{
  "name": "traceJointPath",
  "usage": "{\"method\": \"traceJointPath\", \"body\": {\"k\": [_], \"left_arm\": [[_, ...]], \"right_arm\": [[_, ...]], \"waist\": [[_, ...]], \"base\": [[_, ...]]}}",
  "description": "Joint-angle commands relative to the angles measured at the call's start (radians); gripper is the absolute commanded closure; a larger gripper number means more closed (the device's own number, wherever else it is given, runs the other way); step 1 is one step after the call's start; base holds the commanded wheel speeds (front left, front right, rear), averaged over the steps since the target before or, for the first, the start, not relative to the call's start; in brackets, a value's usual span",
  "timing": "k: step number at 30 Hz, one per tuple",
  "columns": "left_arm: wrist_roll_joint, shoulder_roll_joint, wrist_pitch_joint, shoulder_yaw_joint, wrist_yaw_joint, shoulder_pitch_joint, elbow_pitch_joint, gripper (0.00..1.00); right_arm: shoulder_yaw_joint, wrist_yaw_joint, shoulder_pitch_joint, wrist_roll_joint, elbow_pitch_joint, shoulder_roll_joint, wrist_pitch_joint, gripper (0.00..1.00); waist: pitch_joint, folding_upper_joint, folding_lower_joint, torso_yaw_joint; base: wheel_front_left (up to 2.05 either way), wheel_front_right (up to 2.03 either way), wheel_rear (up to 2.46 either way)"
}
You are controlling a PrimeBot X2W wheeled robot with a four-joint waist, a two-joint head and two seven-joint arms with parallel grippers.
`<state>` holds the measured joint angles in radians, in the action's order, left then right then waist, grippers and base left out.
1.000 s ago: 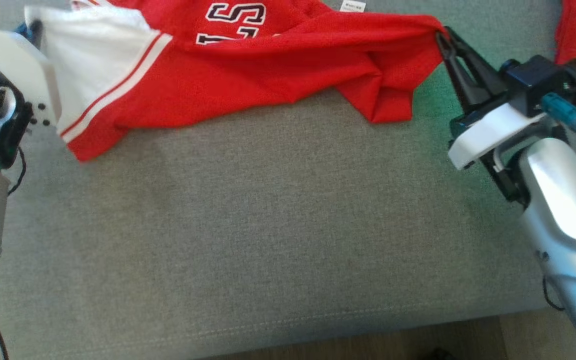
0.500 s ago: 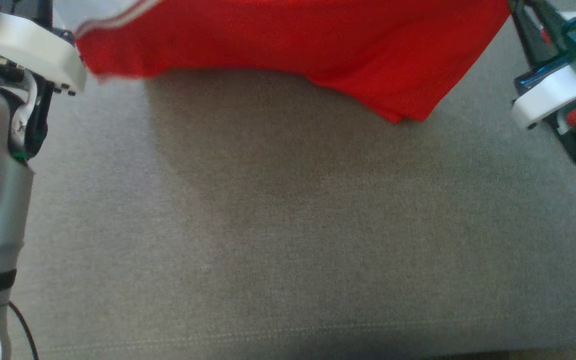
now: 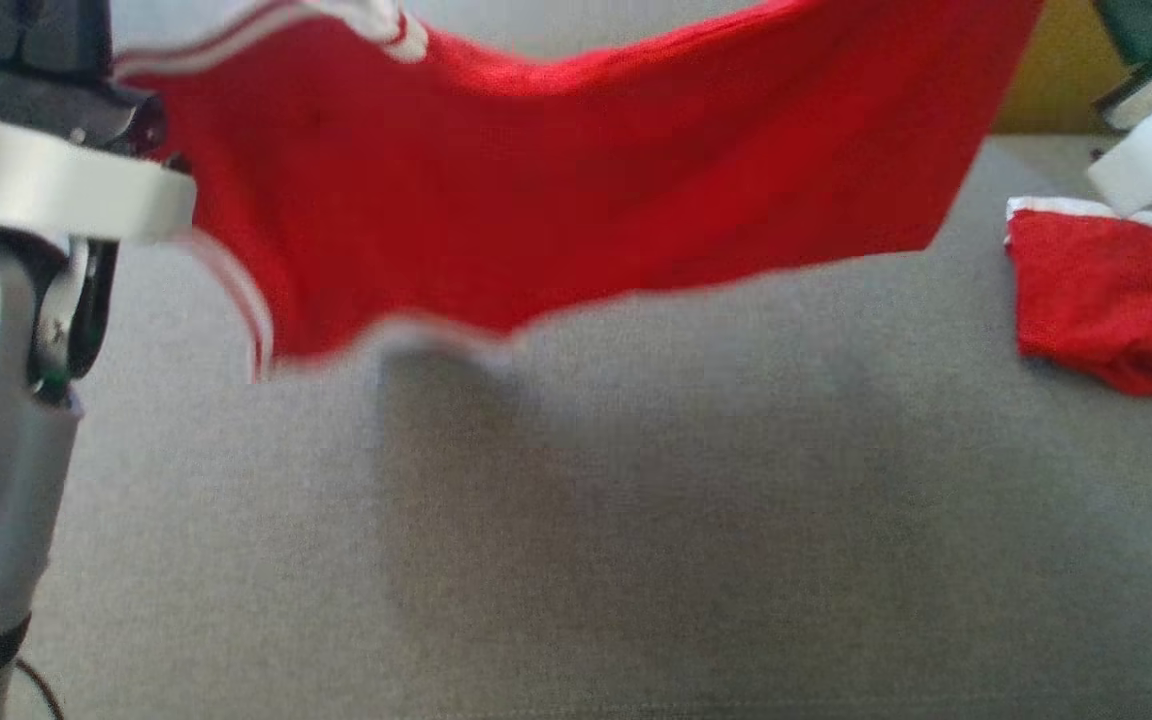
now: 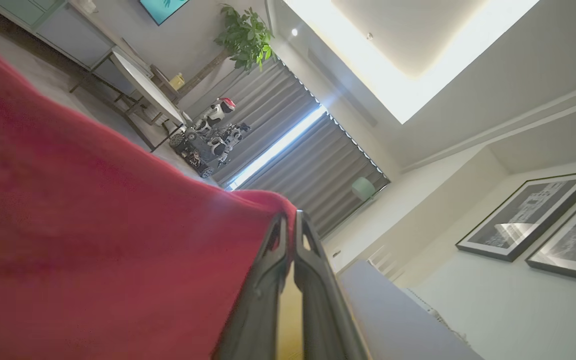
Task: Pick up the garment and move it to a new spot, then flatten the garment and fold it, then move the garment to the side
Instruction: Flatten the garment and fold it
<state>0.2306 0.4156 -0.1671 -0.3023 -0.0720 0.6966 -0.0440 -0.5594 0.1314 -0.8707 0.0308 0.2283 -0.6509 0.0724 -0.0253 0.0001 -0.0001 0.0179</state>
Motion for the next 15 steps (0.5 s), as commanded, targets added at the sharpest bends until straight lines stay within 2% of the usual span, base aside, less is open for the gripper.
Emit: {"method": "traceJointPath", "body": {"k": [1,3,8,12,15], "left_arm": [[-0.007,0.056,0.015,0.052,-0.010,0.031,0.060,1.00],[0.000,0.082,0.051,0.065,-0.017,-0.003,0.143,1.00],[0.010,0.128,0.123,0.091,-0.026,-0.045,0.268,1.00],[0.017,0.149,0.161,0.095,-0.016,-0.038,0.293,1.00],[0.040,0.148,0.188,0.086,0.006,0.004,0.262,1.00]], "right_arm": [[0.003,-0.001,0.003,0.026,-0.056,-0.042,-0.028,1.00],[0.005,-0.001,0.033,0.070,-0.154,-0.107,-0.096,1.00],[0.049,-0.001,0.092,0.133,-0.314,-0.192,-0.218,1.00],[0.064,-0.001,0.111,0.165,-0.360,-0.213,-0.265,1.00],[0.038,-0.001,0.104,0.217,-0.365,-0.203,-0.294,1.00]], "waist": [[-0.028,-0.0001,0.0001,-0.009],[-0.040,-0.0001,0.0001,-0.015],[-0.037,-0.0001,0.0001,-0.028],[-0.019,-0.0001,0.0001,-0.032],[0.014,-0.0001,0.0001,-0.034]], "base": [[0.00,0.00,0.00],[0.00,0.00,0.00],[0.00,0.00,0.00],[0.00,0.00,0.00],[0.00,0.00,0.00]]}}
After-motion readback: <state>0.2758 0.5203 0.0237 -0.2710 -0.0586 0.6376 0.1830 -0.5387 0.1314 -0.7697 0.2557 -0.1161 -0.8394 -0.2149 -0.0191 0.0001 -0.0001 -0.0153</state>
